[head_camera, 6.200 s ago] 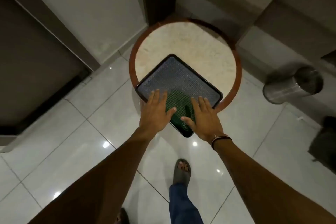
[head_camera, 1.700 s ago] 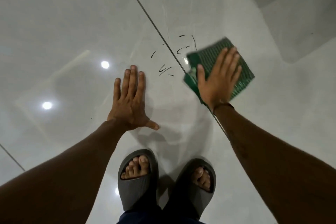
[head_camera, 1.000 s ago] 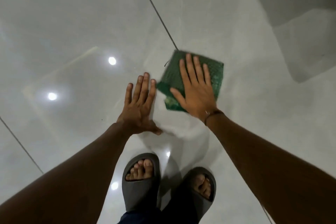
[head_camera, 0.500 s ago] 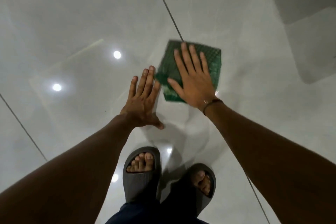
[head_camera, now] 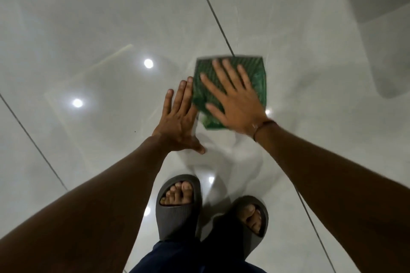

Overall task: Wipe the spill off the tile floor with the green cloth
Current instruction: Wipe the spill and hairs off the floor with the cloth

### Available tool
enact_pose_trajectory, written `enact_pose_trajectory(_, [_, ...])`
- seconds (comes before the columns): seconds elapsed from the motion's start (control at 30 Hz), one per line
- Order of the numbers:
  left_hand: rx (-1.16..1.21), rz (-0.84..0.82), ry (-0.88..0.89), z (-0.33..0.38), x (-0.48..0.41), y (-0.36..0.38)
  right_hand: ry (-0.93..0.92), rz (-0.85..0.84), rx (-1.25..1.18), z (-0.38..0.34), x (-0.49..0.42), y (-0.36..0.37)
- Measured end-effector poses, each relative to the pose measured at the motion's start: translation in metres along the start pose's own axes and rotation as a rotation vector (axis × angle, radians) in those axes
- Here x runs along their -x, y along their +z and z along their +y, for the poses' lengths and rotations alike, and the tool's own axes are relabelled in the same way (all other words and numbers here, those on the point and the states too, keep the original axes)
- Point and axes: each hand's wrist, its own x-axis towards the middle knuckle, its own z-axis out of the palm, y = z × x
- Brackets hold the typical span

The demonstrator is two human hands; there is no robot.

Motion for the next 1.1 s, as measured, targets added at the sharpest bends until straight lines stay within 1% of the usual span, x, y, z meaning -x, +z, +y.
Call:
enact_pose_trajectory(0.03, [0.012, -0.002, -0.001, 0.000, 0.000, -0.001, -0.063, -0.029, 0.024, 0.003, 0.028, 0.006])
enact_pose_trajectory(0.07, [0.017, 0.003, -0.008, 0.000, 0.000, 0.000, -0.083, -0.048, 0.041, 0.011, 0.055, 0.010])
enact_pose_trajectory(0.1, [0.015, 0.006, -0.018, 0.000, 0.000, 0.000, -0.065, -0.055, 0.048, 0.023, 0.076, 0.013])
enact_pose_trajectory(0.17, [0.009, 0.013, -0.026, 0.000, 0.001, 0.001, 0.048, -0.042, 0.054, 0.053, 0.086, 0.012])
enact_pose_trajectory(0.23, [0.010, 0.031, -0.012, 0.000, 0.001, 0.003, 0.231, 0.016, 0.027, 0.064, 0.051, 0.005])
enact_pose_trajectory(0.3, [0.007, 0.041, 0.005, 0.001, 0.000, 0.005, 0.385, 0.072, -0.021, 0.048, 0.001, -0.004])
enact_pose_trajectory(0.33, [0.001, 0.052, 0.003, -0.001, 0.000, 0.006, 0.427, 0.081, -0.051, 0.033, -0.020, -0.006])
enact_pose_trajectory(0.37, [-0.006, 0.065, 0.006, -0.001, -0.001, 0.008, 0.424, 0.084, -0.076, 0.017, -0.032, -0.005])
enact_pose_trajectory(0.43, [-0.006, 0.064, 0.032, -0.001, -0.003, 0.008, 0.292, 0.075, -0.071, -0.008, -0.022, 0.001])
enact_pose_trajectory(0.5, [0.018, 0.066, 0.048, -0.002, -0.002, 0.007, 0.133, 0.022, -0.078, -0.018, 0.036, 0.017])
enact_pose_trajectory(0.53, [0.020, 0.076, 0.045, -0.002, -0.002, 0.008, 0.125, -0.013, -0.072, -0.013, 0.072, 0.024])
enact_pose_trajectory(0.57, [0.016, 0.086, 0.040, -0.003, -0.002, 0.009, 0.187, -0.034, -0.066, -0.004, 0.109, 0.030])
enact_pose_trajectory(0.6, [0.008, 0.089, 0.039, -0.004, -0.002, 0.011, 0.313, -0.044, -0.063, 0.011, 0.140, 0.033])
enact_pose_trajectory(0.67, [-0.023, 0.098, 0.035, -0.004, -0.001, 0.014, 0.700, -0.035, -0.104, 0.046, 0.170, 0.030])
enact_pose_trajectory(0.73, [-0.047, 0.108, 0.016, -0.004, -0.001, 0.016, 1.118, 0.092, -0.151, 0.076, 0.144, 0.018])
enact_pose_trajectory(0.77, [-0.060, 0.103, 0.013, -0.001, -0.002, 0.017, 1.264, 0.157, -0.159, 0.088, 0.121, 0.009])
enact_pose_trajectory(0.8, [-0.075, 0.105, 0.008, 0.002, -0.003, 0.017, 1.312, 0.192, -0.165, 0.094, 0.096, 0.002])
enact_pose_trajectory(0.83, [-0.090, 0.114, -0.010, 0.002, -0.002, 0.016, 1.268, 0.202, -0.169, 0.094, 0.072, 0.000])
enact_pose_trajectory(0.87, [-0.101, 0.123, -0.024, 0.005, -0.001, 0.016, 1.163, 0.207, -0.166, 0.089, 0.057, 0.003])
enact_pose_trajectory(0.93, [-0.118, 0.146, -0.013, 0.013, -0.001, 0.014, 0.861, 0.188, -0.133, 0.063, 0.056, 0.017])
enact_pose_trajectory(1.0, [-0.171, 0.132, 0.120, 0.025, -0.005, 0.010, 0.587, 0.161, -0.128, 0.023, 0.098, 0.036])
enact_pose_trajectory(1.03, [-0.211, 0.110, 0.218, 0.034, -0.009, 0.010, 0.533, 0.121, -0.141, 0.005, 0.134, 0.045])
enact_pose_trajectory(1.07, [-0.247, 0.100, 0.304, 0.045, -0.014, 0.011, 0.551, 0.091, -0.150, -0.008, 0.173, 0.053])
enact_pose_trajectory(1.1, [-0.267, 0.095, 0.357, 0.058, -0.020, 0.014, 0.633, 0.061, -0.159, -0.014, 0.212, 0.057])
